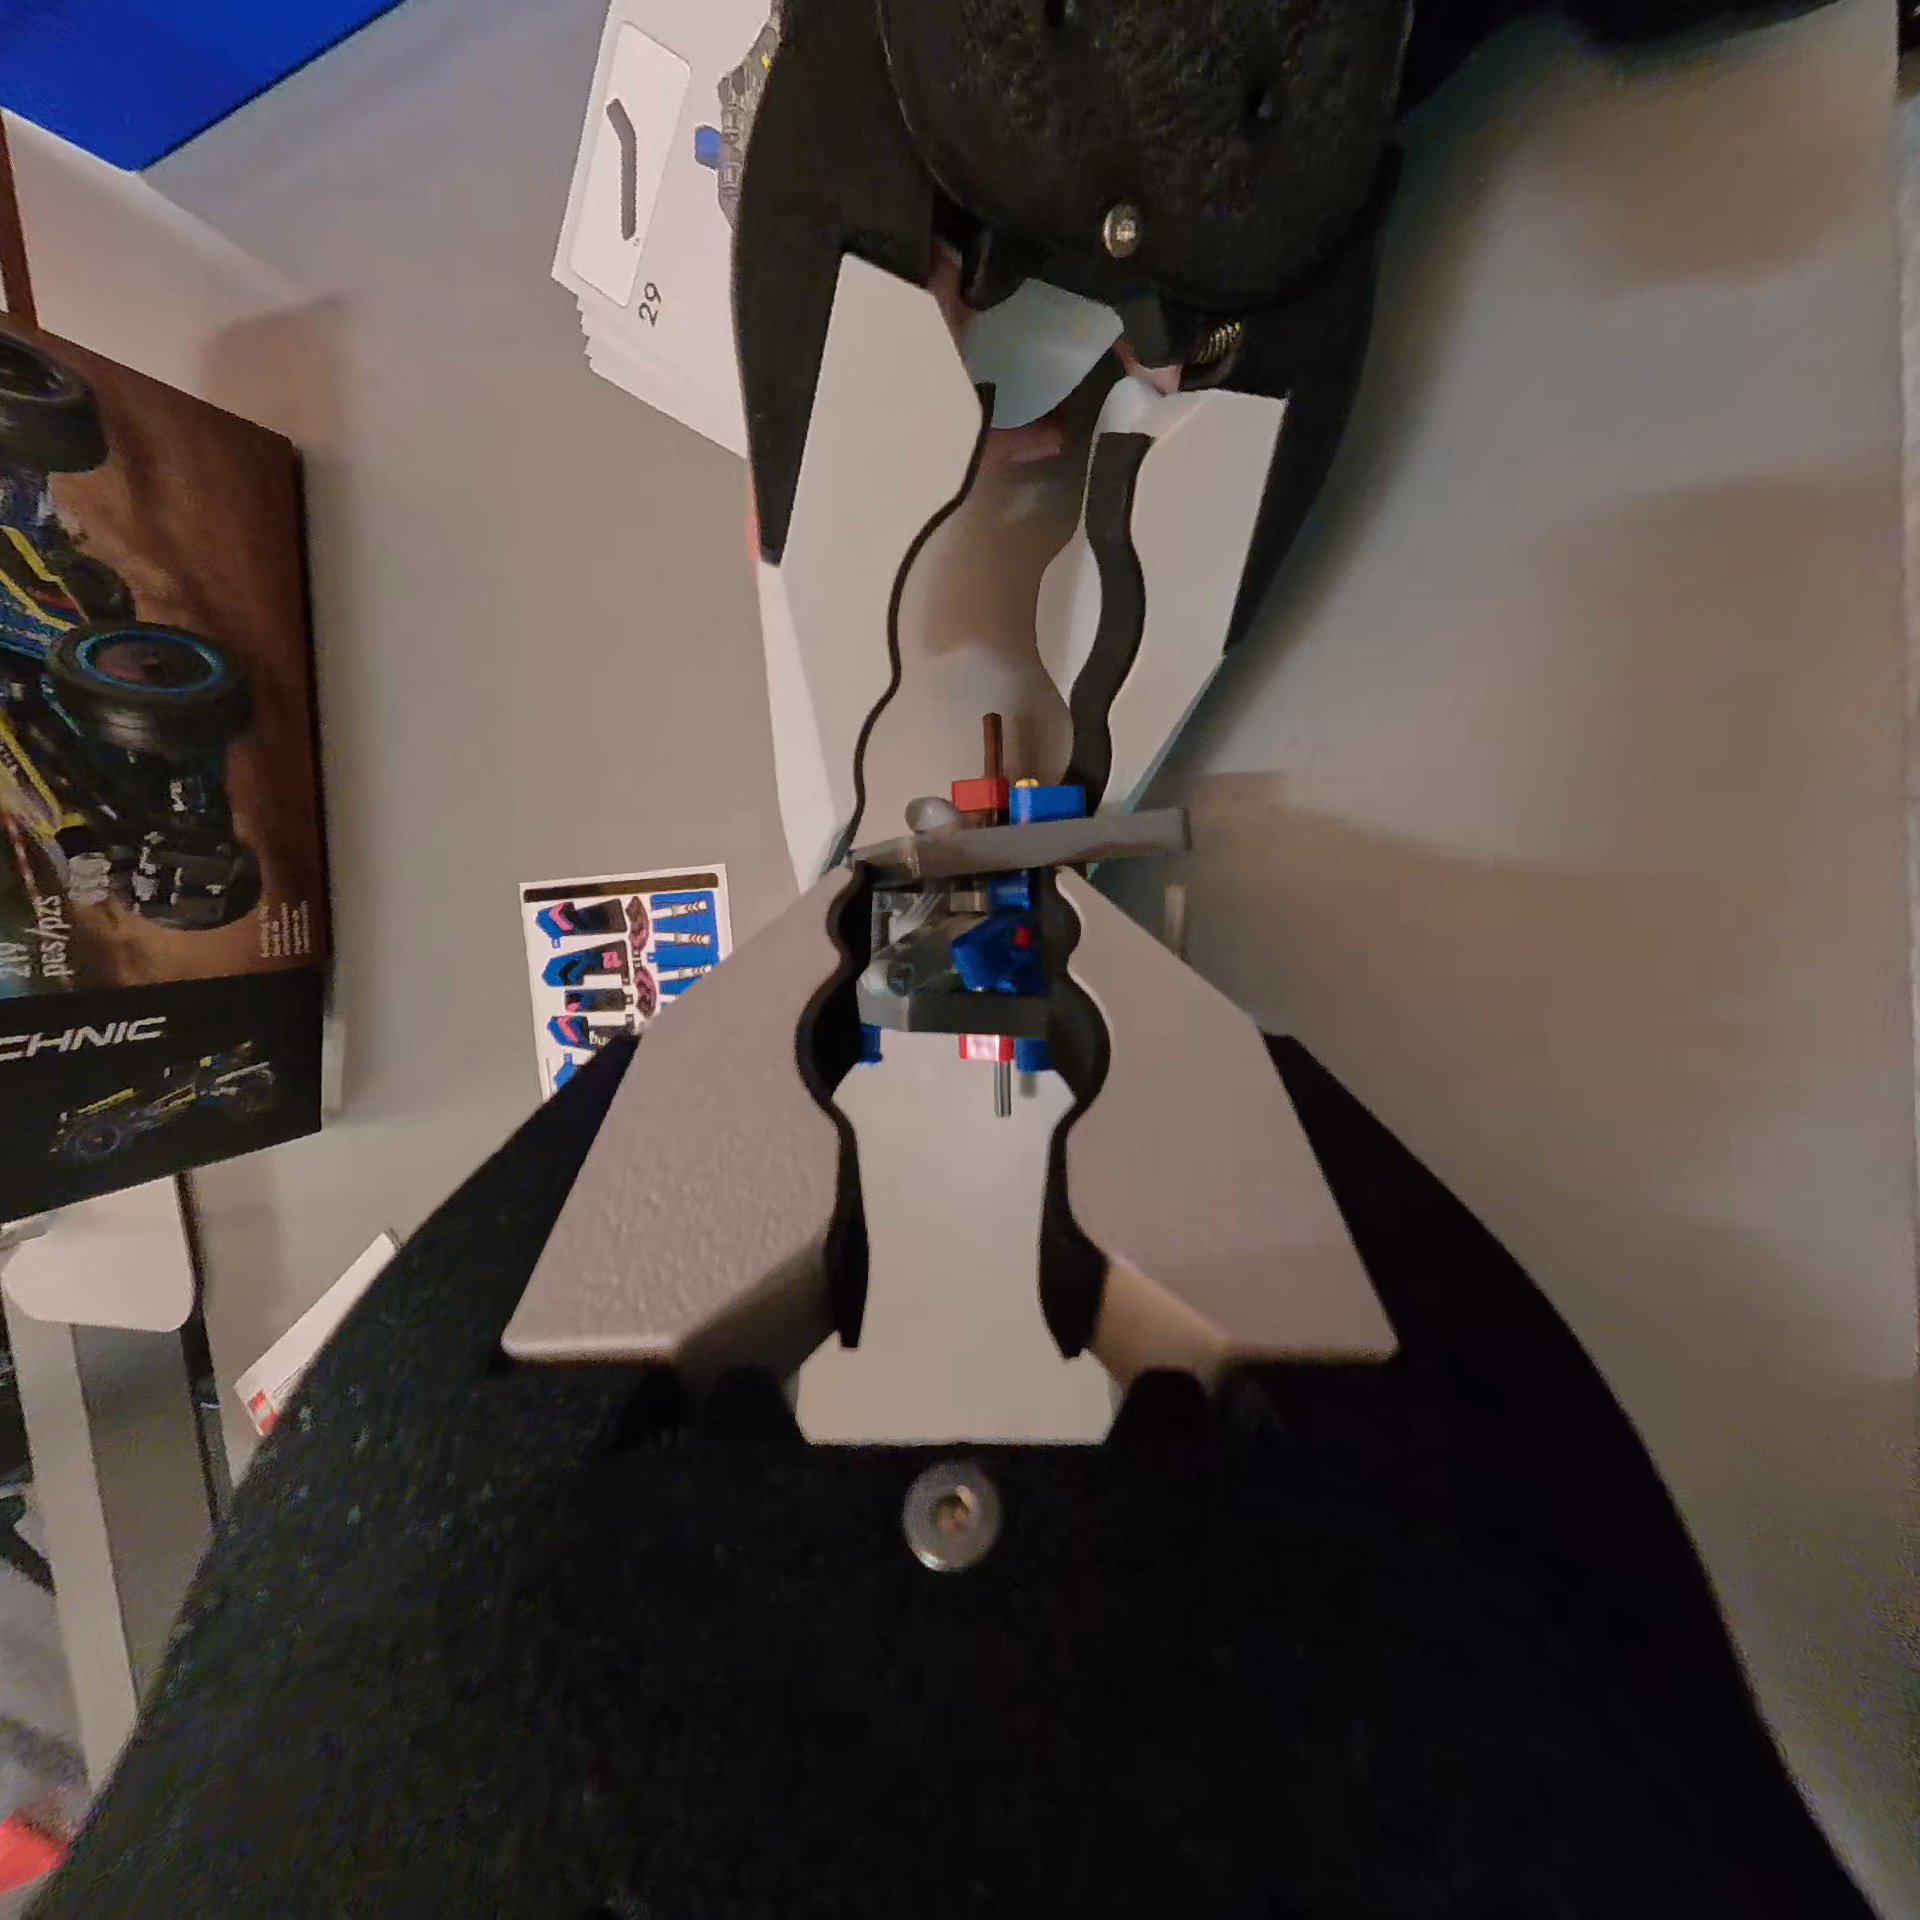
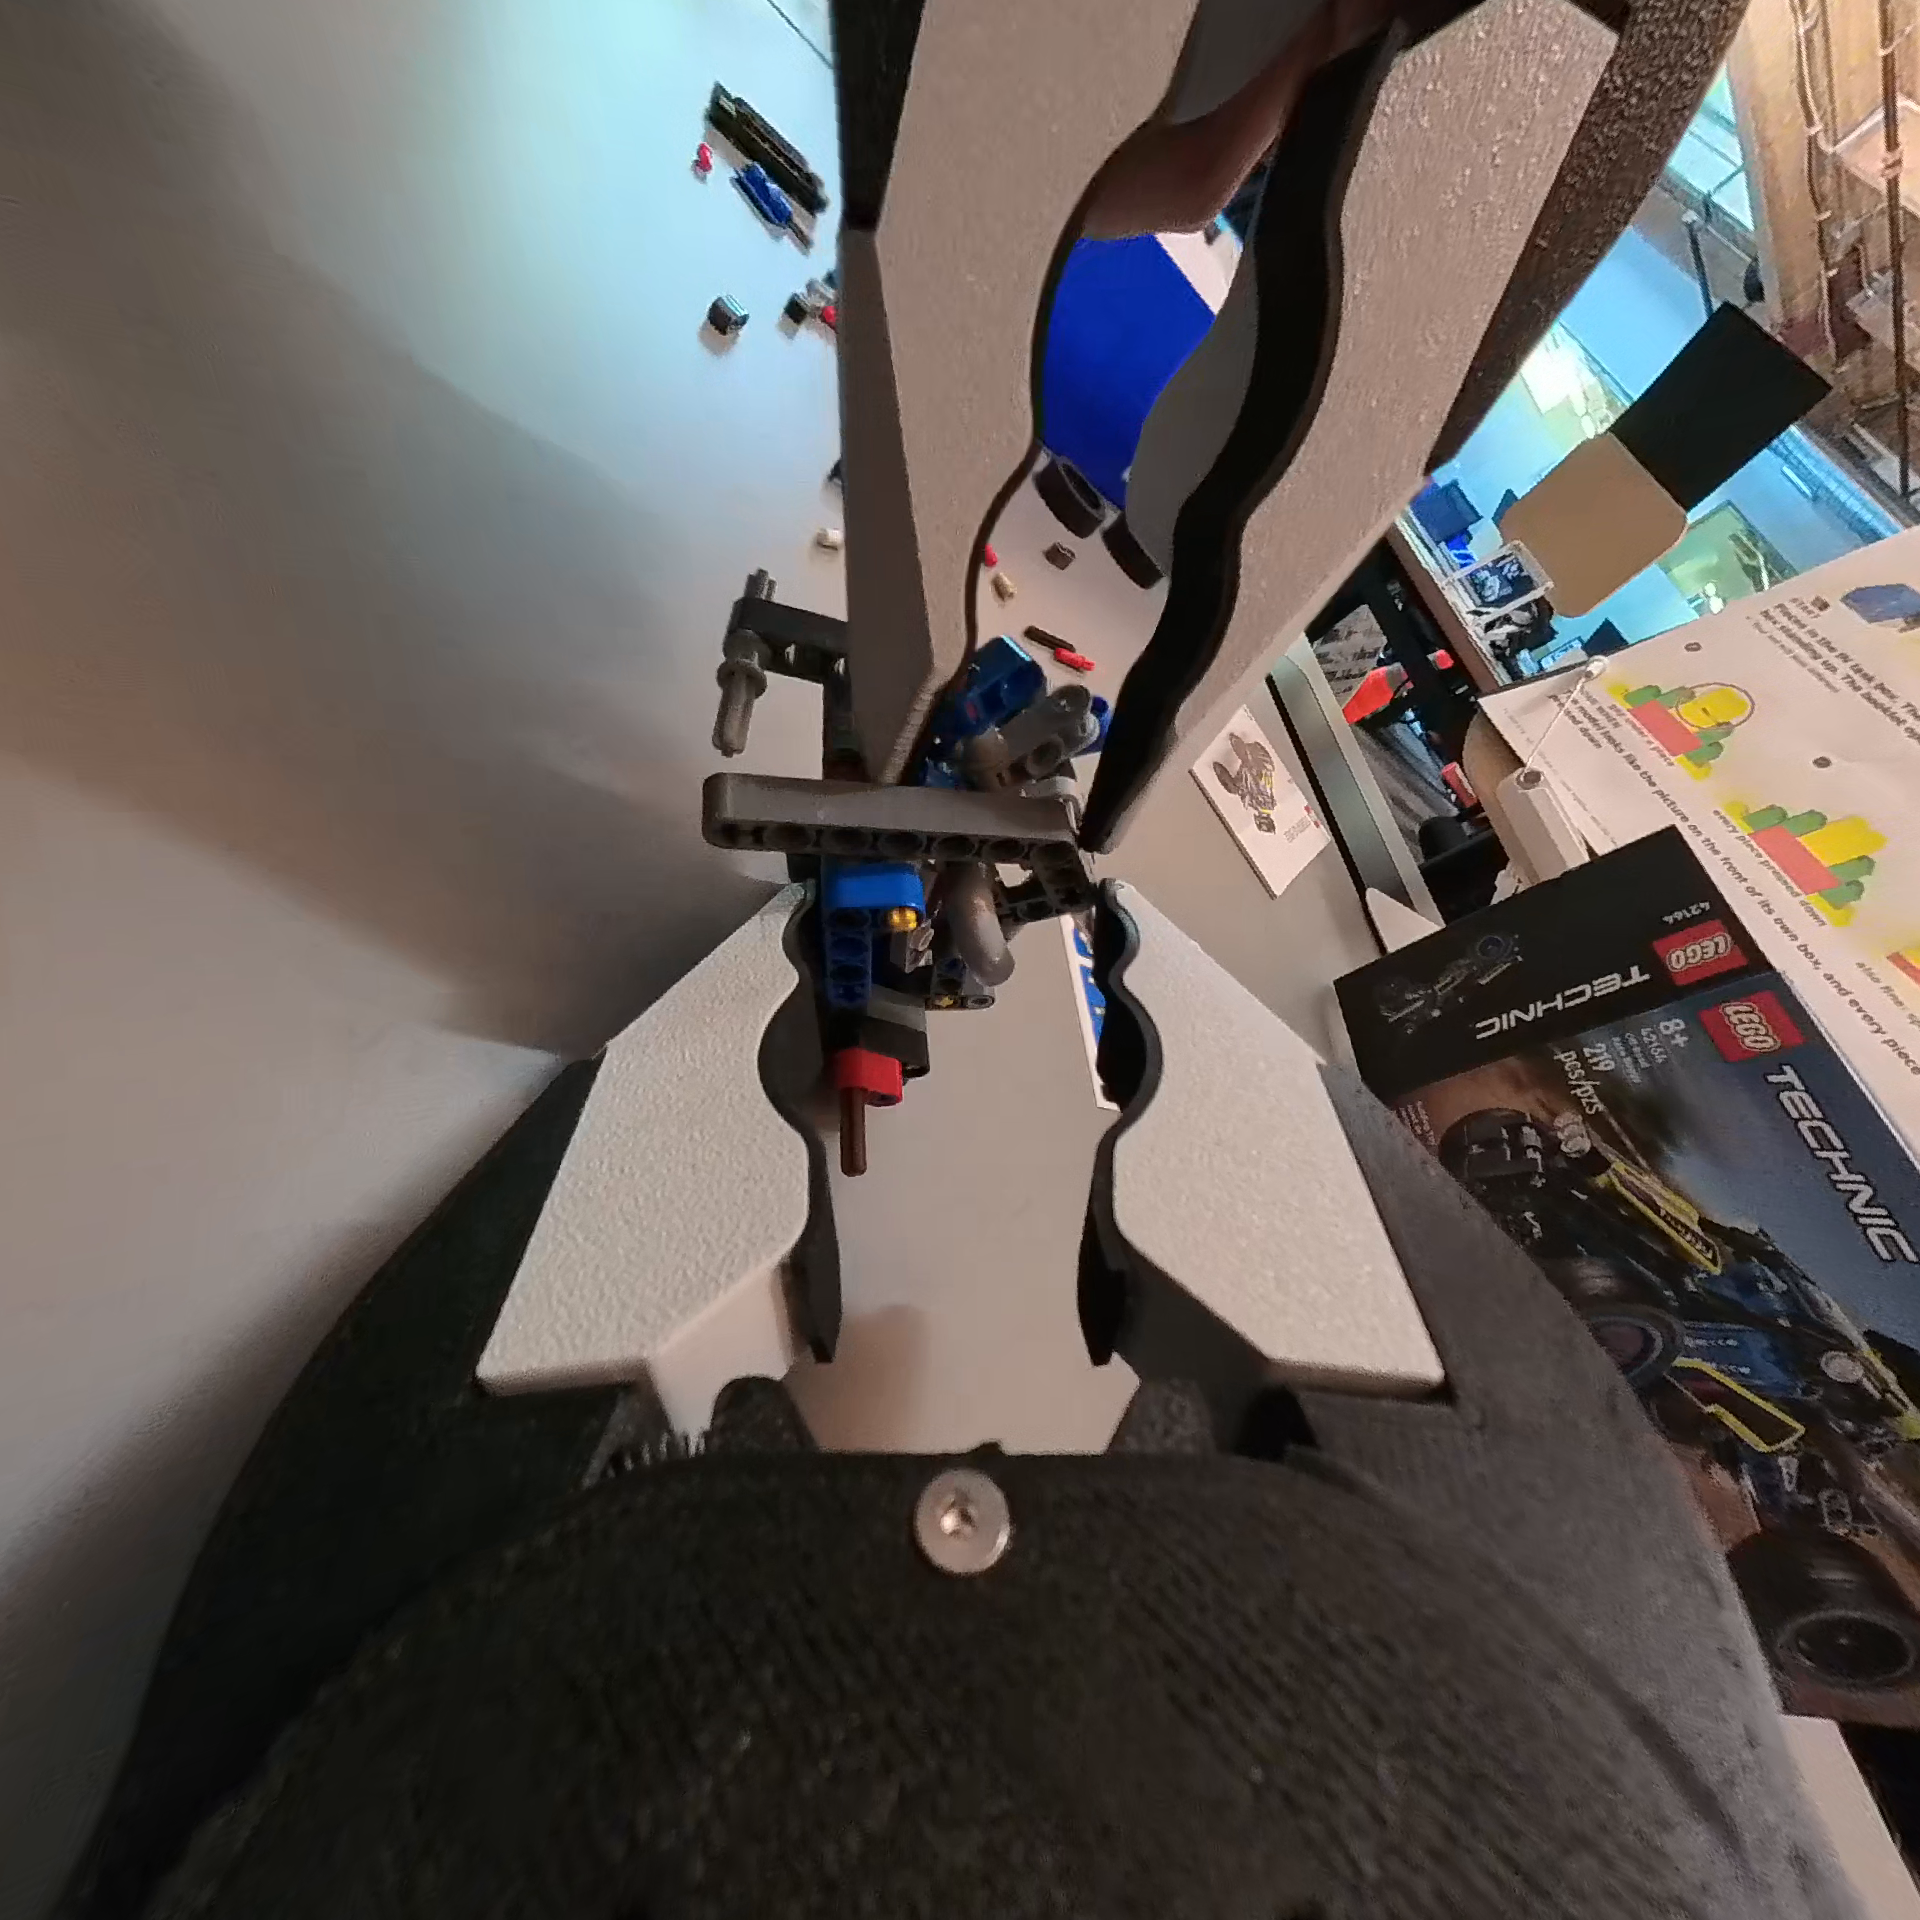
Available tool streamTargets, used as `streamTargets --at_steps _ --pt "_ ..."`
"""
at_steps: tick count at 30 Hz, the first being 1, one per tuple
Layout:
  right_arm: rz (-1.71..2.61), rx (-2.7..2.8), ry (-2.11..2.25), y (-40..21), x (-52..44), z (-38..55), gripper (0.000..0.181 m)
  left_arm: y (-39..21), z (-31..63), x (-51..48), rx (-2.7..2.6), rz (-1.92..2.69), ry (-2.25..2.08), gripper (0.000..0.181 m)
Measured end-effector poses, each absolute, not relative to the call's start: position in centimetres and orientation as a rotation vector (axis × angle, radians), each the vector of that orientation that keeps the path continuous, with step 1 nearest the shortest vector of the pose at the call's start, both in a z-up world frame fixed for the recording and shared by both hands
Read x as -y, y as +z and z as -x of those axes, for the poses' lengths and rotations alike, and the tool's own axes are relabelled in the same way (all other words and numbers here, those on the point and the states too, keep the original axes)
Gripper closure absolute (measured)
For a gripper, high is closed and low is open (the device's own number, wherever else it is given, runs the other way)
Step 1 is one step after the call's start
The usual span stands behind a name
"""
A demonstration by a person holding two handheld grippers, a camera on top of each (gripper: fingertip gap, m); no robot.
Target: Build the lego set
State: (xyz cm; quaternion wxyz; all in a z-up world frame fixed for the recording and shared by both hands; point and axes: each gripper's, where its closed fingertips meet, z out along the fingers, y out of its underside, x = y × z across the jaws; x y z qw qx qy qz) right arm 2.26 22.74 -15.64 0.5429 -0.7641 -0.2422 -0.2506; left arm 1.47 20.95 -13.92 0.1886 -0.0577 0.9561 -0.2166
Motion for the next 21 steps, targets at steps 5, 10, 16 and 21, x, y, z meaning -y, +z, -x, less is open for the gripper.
streamTargets --at_steps 5,10,16,21 --pt "1.811 0.581 -0.605 -15.7 -22.7 -2.3 0.131 -13.3 -1.7 -22.0 -2.614 0.265 -0.58 0.132" --pt "1.821 0.56 -0.625 -15.7 -22.6 -2.6 0.131 -12.3 -0.6 -22.9 -2.369 0.619 -0.726 0.14" --pt "1.822 0.56 -0.628 -15.7 -22.6 -2.6 0.131 -13.7 -0.7 -22.6 -2.237 0.78 -0.79 0.145" --pt "1.821 0.559 -0.633 -15.7 -22.6 -2.6 0.131 -13.6 -1.4 -22.6 -2.236 0.686 -0.723 0.149"
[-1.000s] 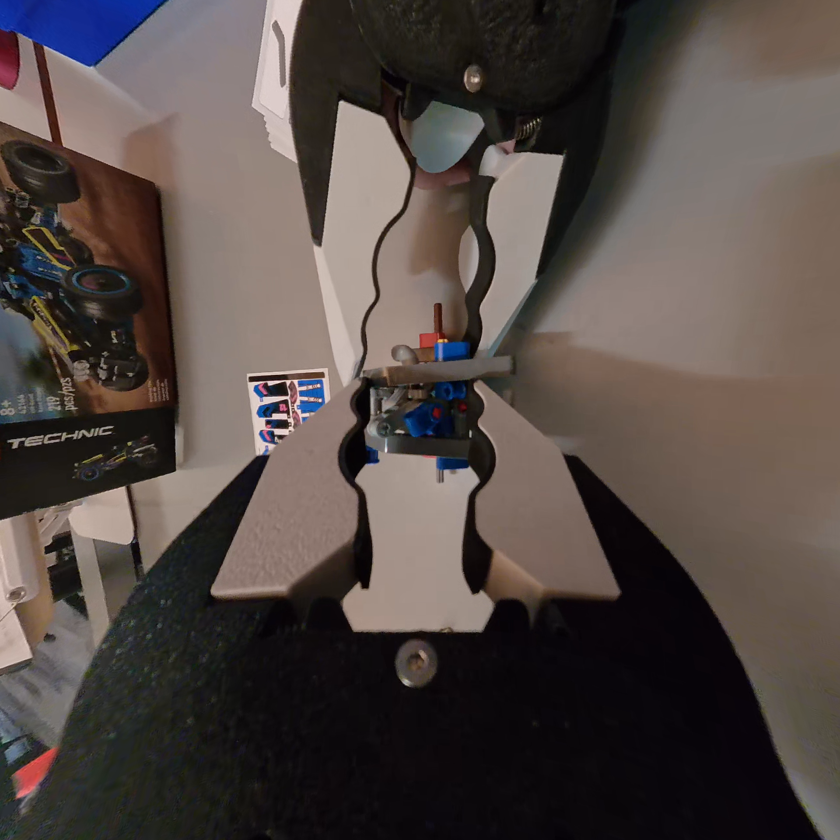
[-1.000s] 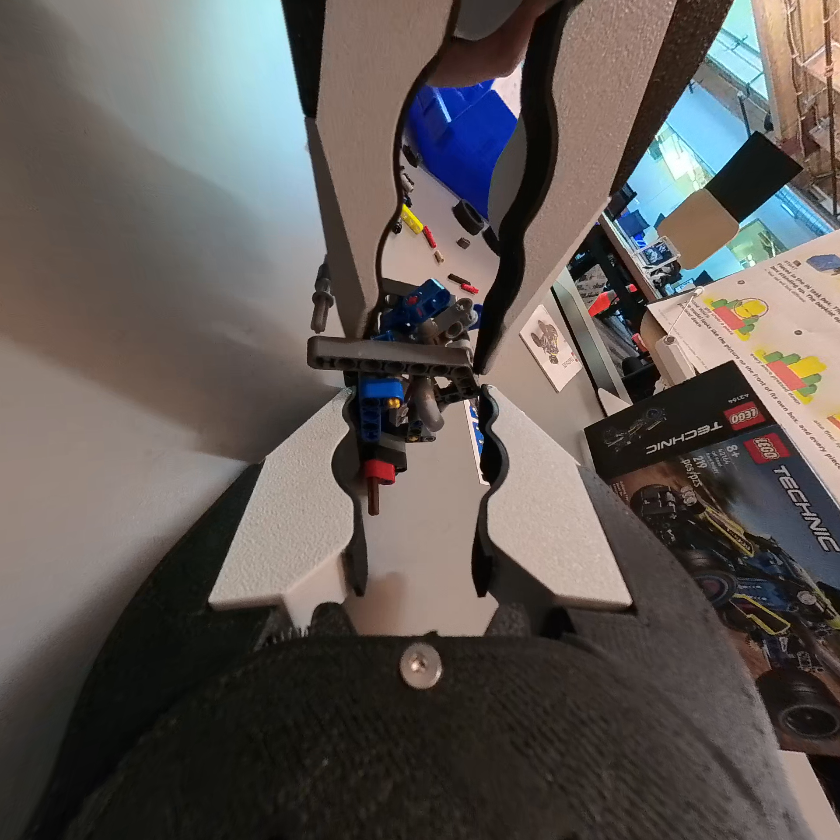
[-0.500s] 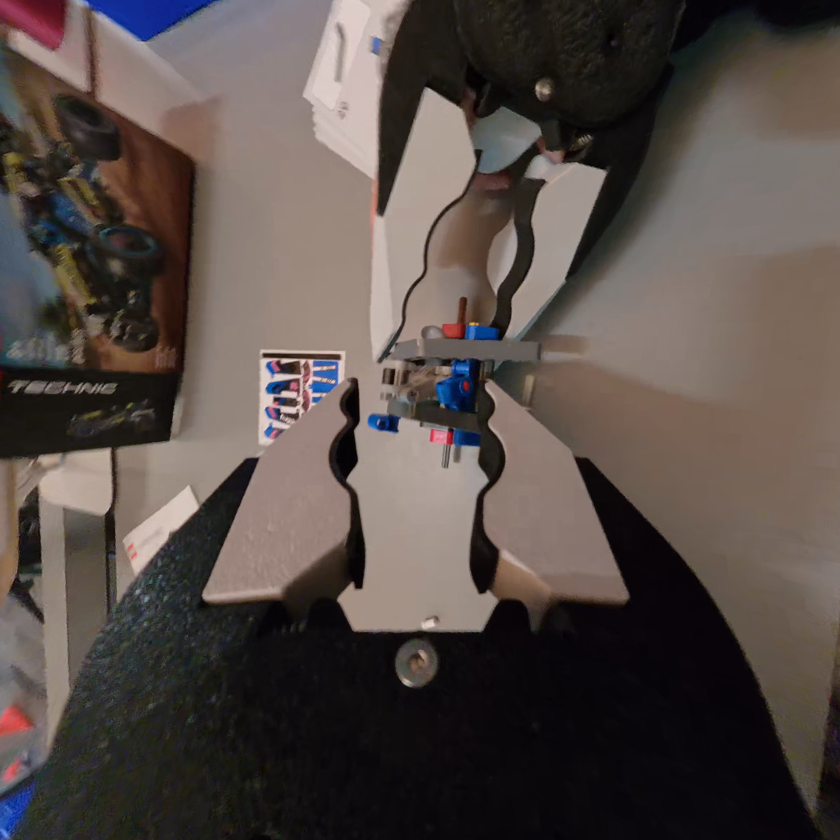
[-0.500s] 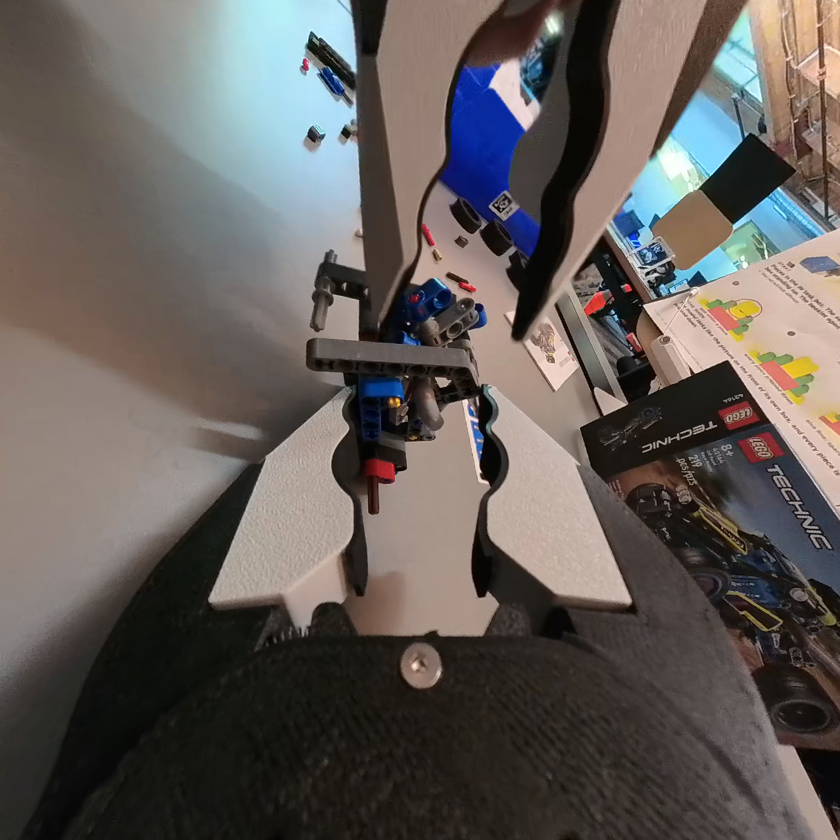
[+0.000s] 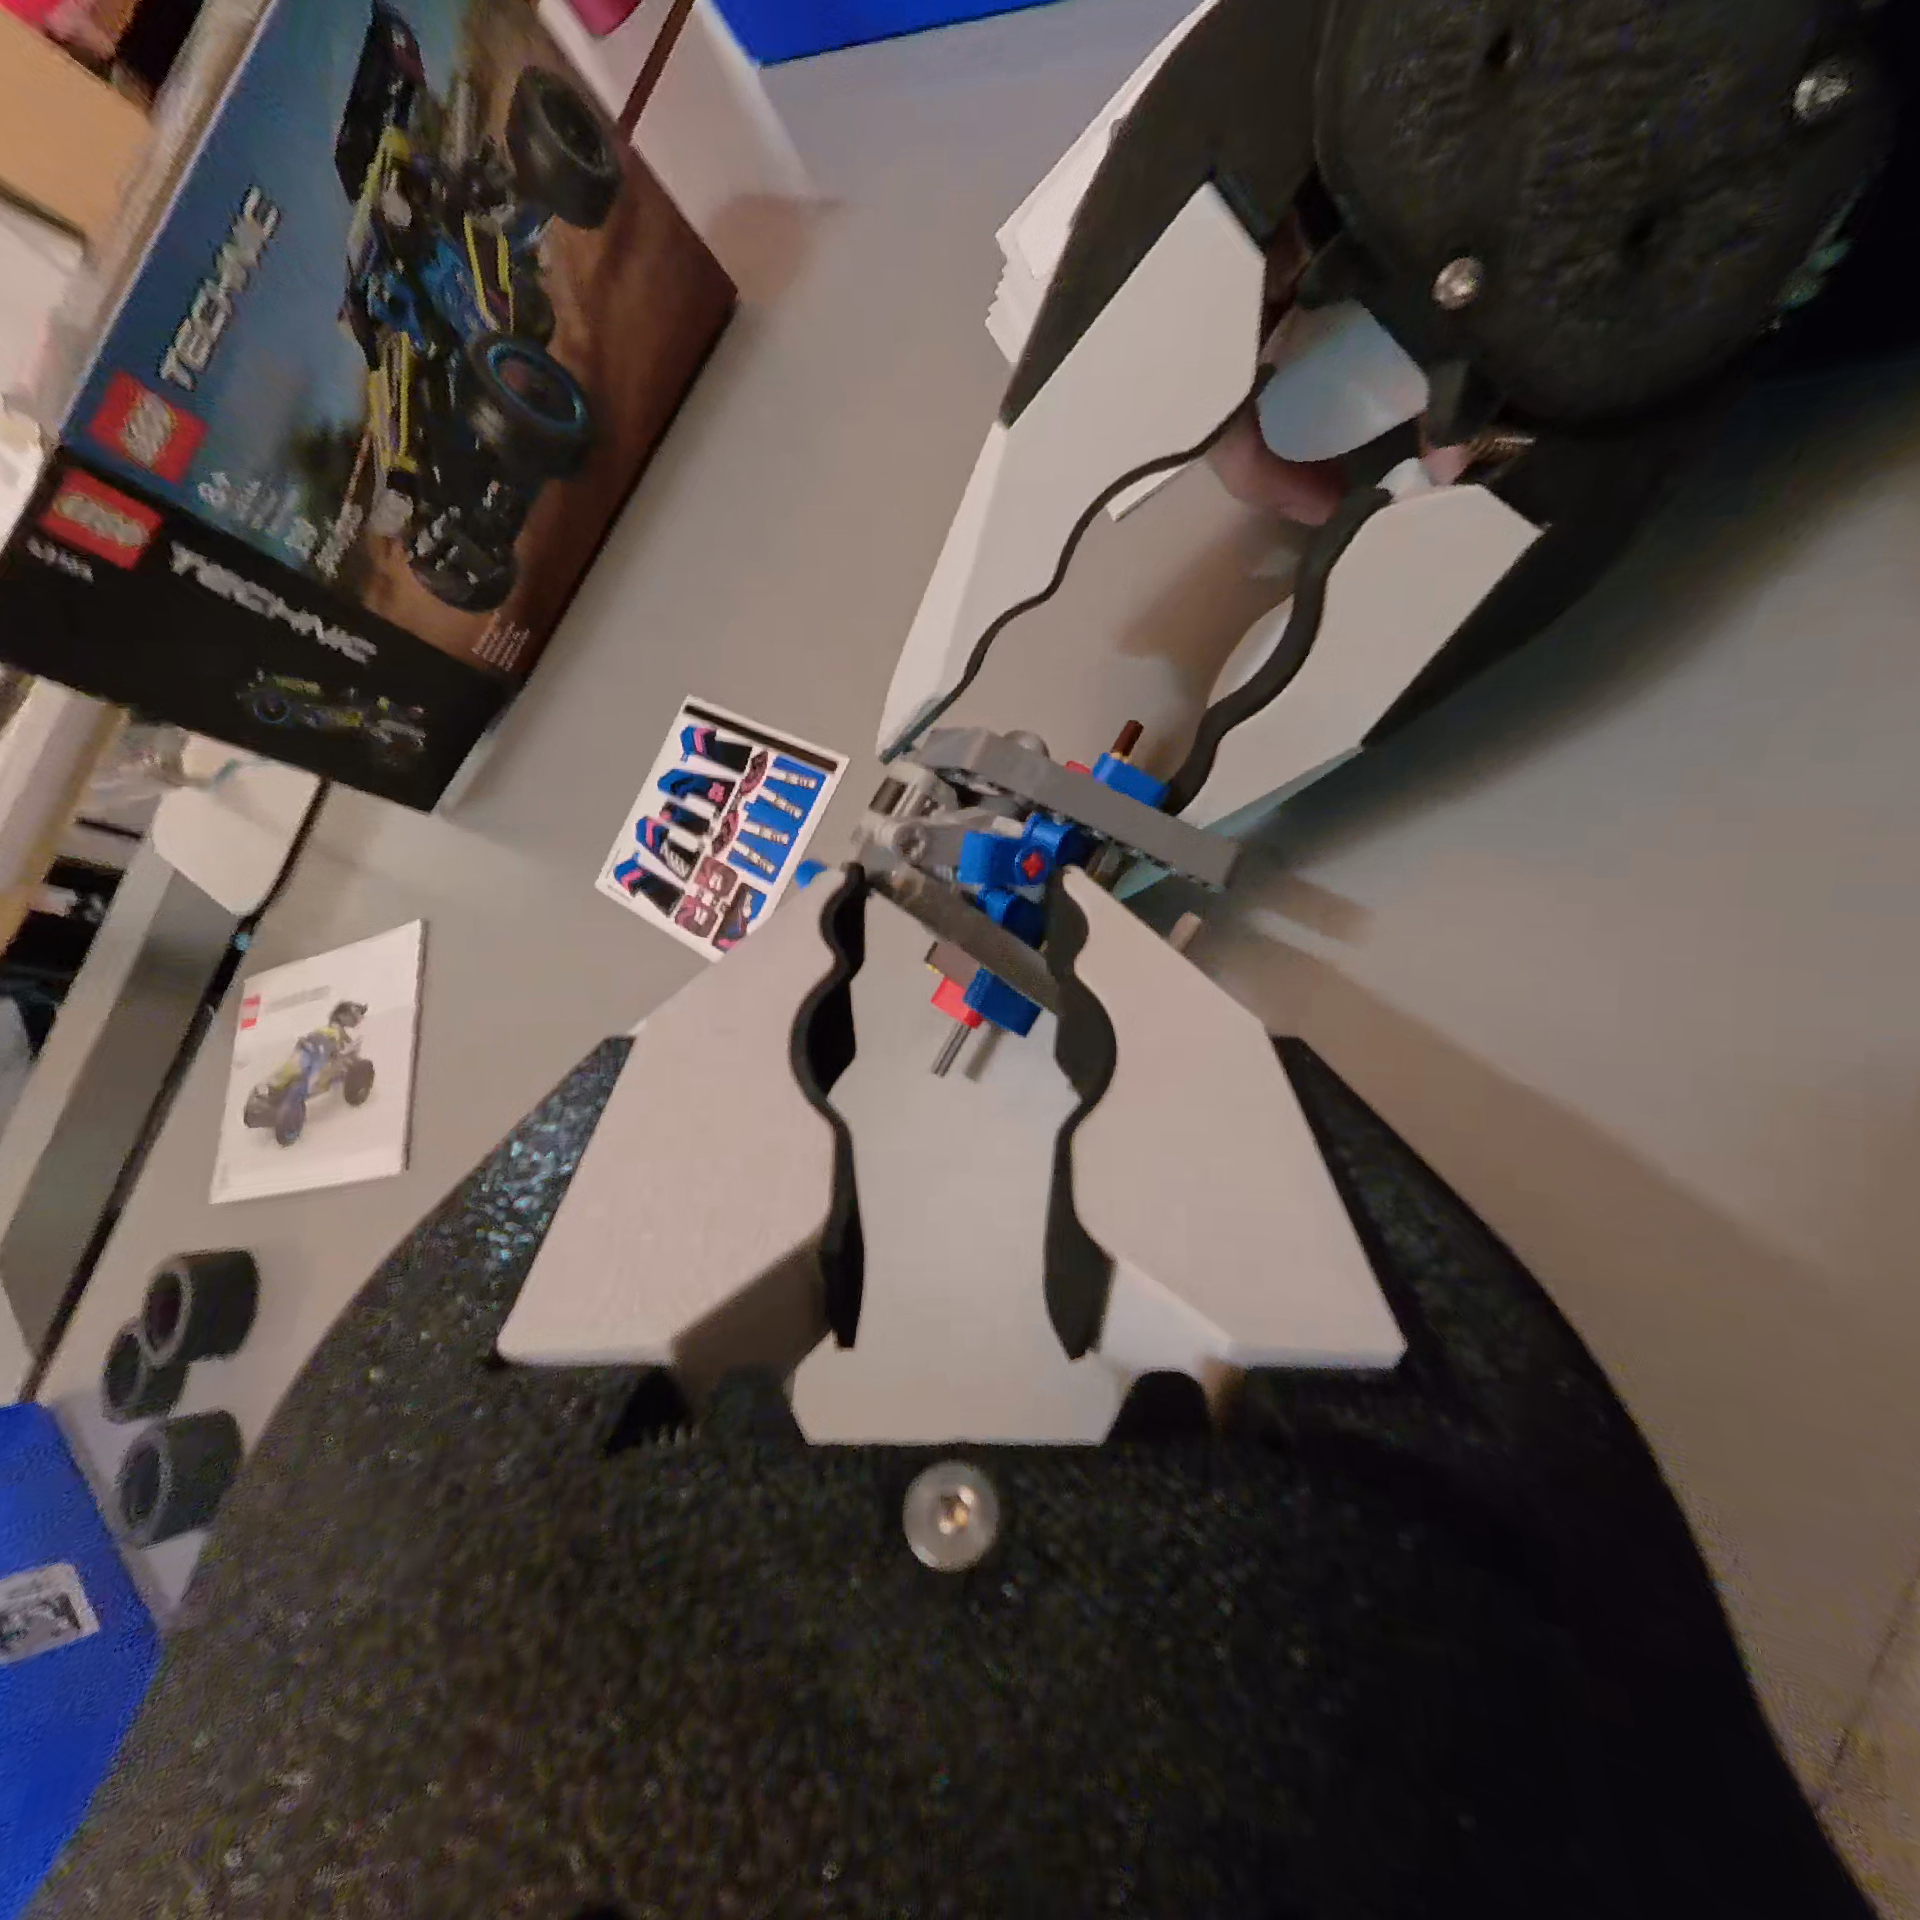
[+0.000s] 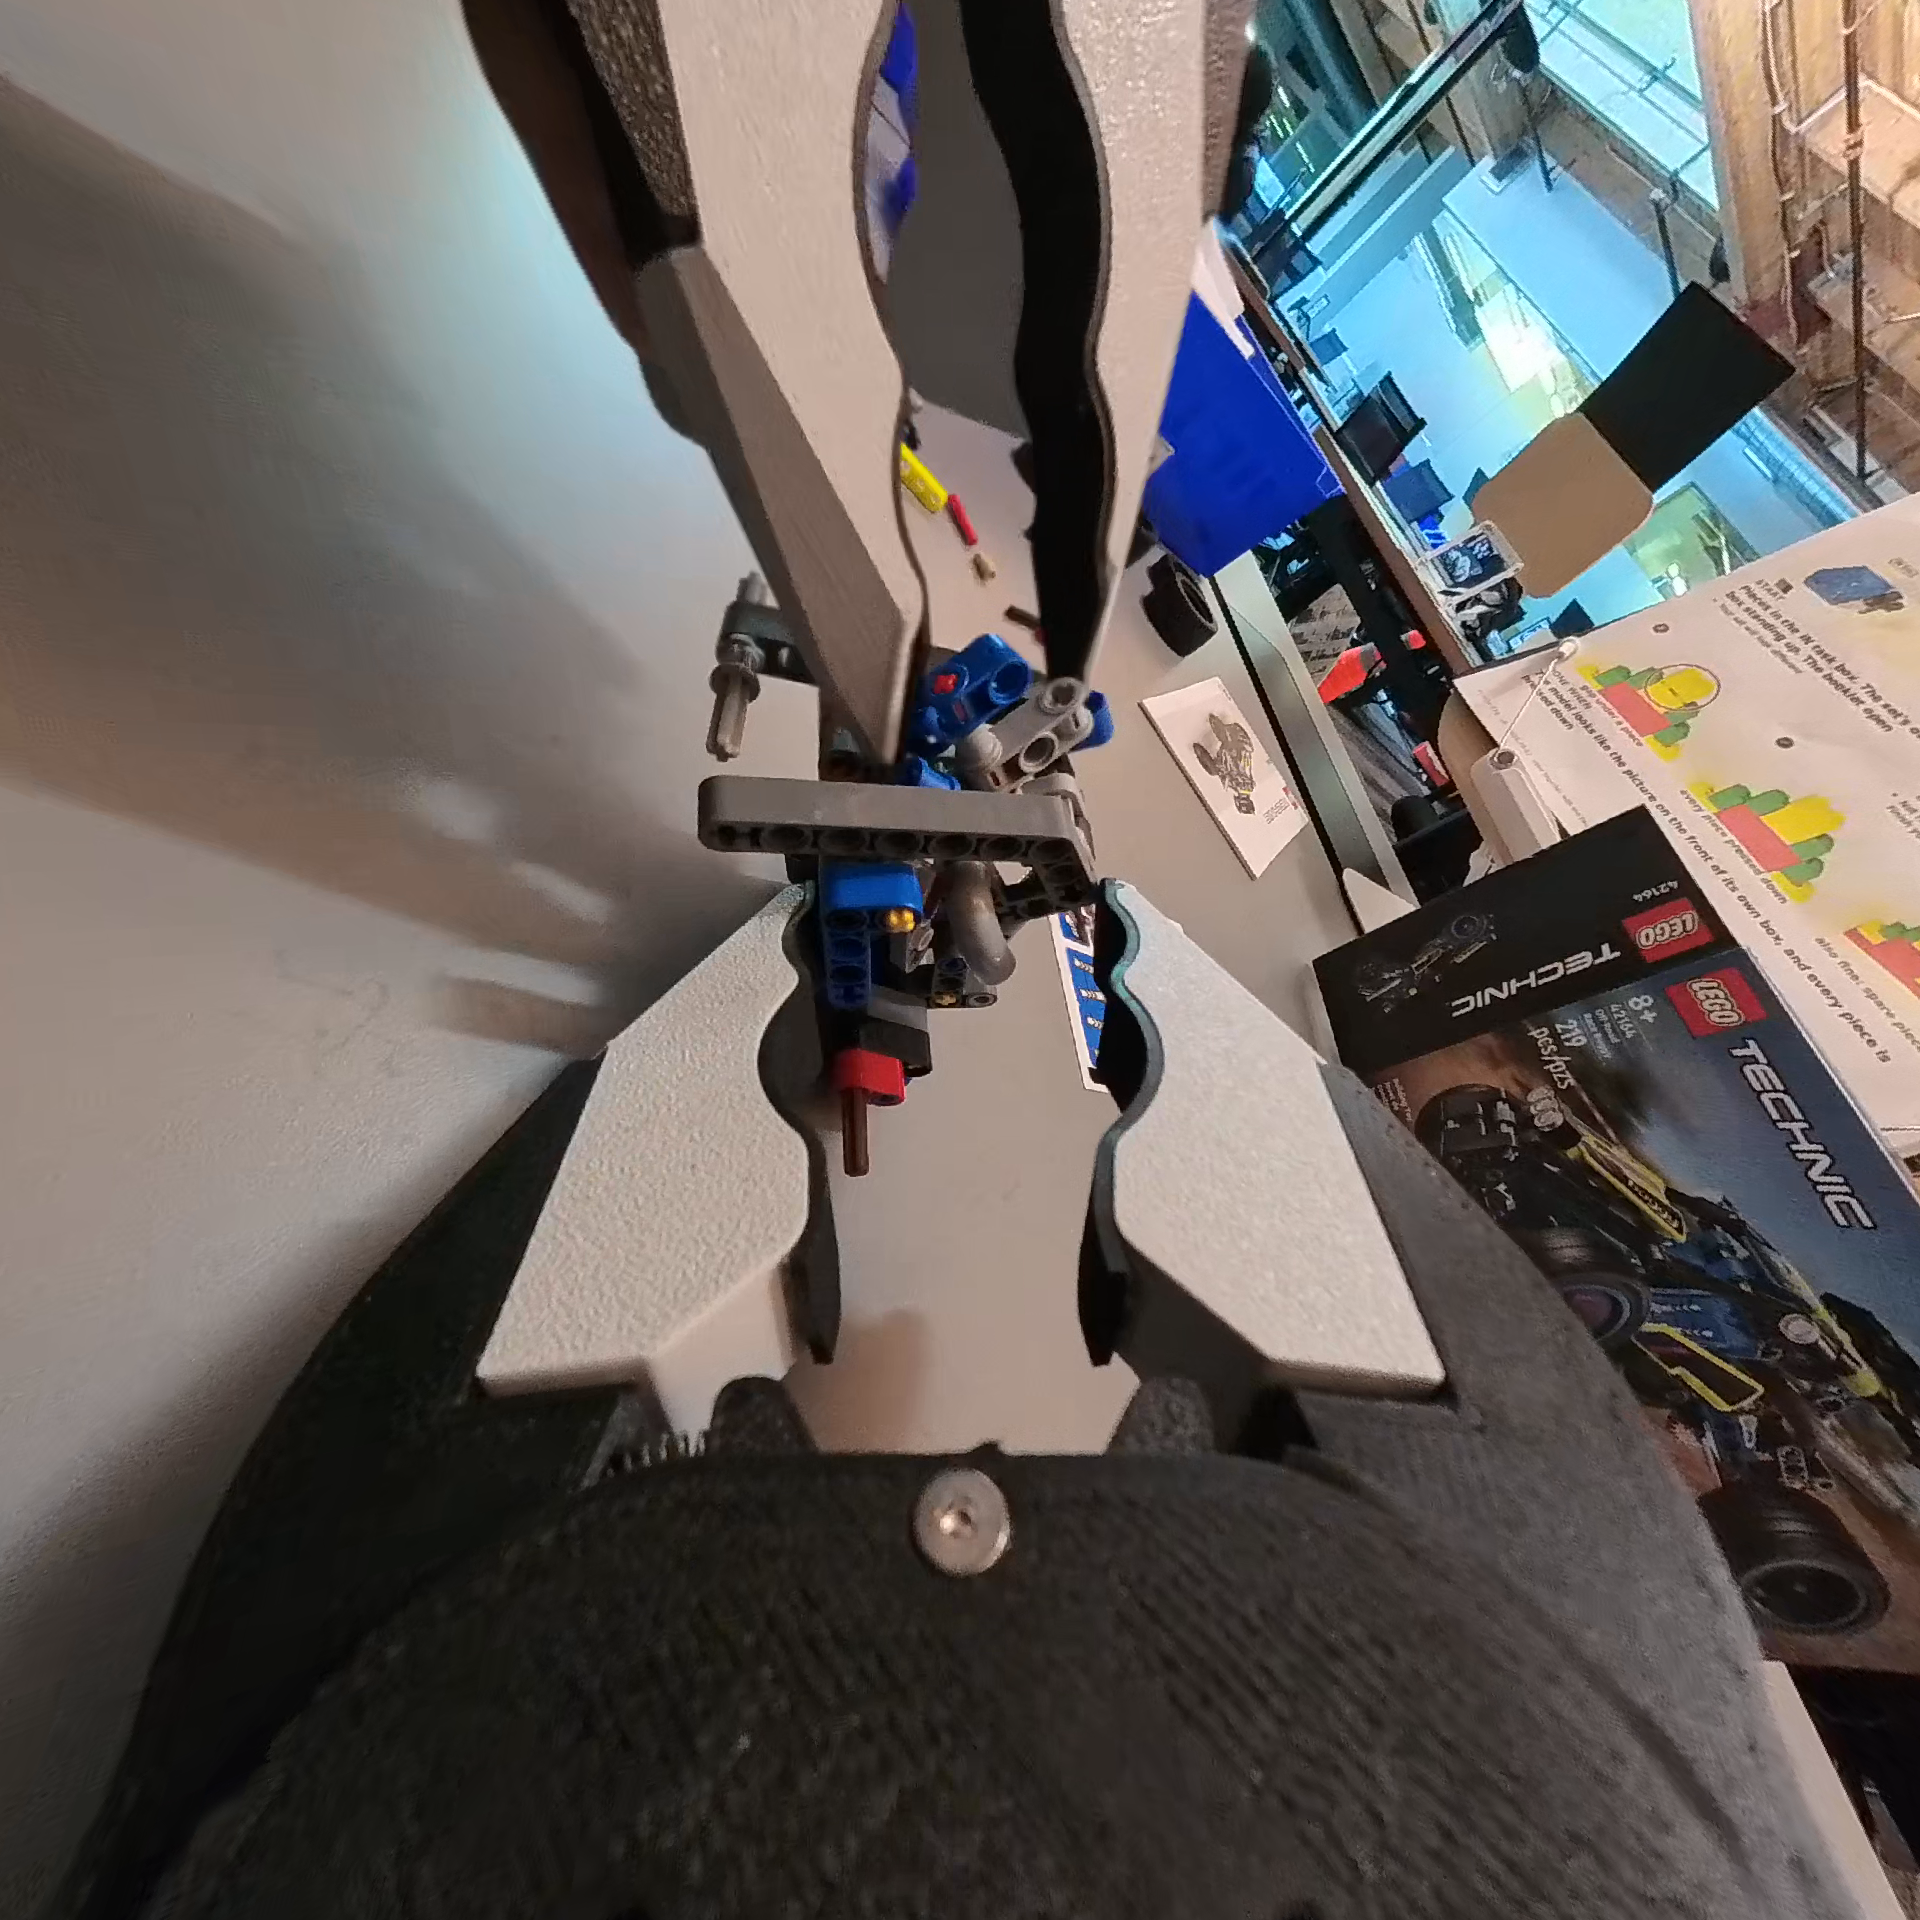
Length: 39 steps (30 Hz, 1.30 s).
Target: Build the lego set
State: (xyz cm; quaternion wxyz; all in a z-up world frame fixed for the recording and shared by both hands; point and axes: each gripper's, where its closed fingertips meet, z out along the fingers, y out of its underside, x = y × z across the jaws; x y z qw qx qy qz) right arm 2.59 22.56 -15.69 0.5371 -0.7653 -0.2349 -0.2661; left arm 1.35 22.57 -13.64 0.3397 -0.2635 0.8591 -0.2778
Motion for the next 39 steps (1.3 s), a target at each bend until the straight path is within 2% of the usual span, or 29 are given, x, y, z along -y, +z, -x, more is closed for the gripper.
streamTargets --at_steps 10,14,20,25,28,31,39 --pt "1.824 0.558 -0.642 -15.7 -22.5 -2.6 0.131 -13.6 -1.3 -22.1 -2.276 0.468 -0.683 0.154" --pt "1.828 0.548 -0.637 -15.7 -22.5 -2.6 0.131 -13.5 -1.0 -23.5 -2.235 0.674 -0.727 0.137" --pt "1.843 0.515 -0.648 -15.7 -22.5 -3.0 0.131 -13.6 1.0 -23.2 -1.906 1.239 -1.114 0.107" --pt "1.859 0.482 -0.661 -15.7 -22.7 -3.3 0.131 -15.8 0.7 -21.9 -1.851 1.316 -1.037 0.095" --pt "1.862 0.474 -0.668 -15.8 -22.7 -3.3 0.131 -15.6 -0.3 -22.0 -1.818 1.277 -0.999 0.104" --pt "1.863 0.47 -0.671 -15.8 -22.7 -3.3 0.132 -15.6 -0.7 -21.9 -1.822 1.233 -0.964 0.121" --pt "1.868 0.46 -0.683 -15.8 -22.7 -3.6 0.132 -15.7 -0.9 -22.0 -1.813 1.152 -0.93 0.123"
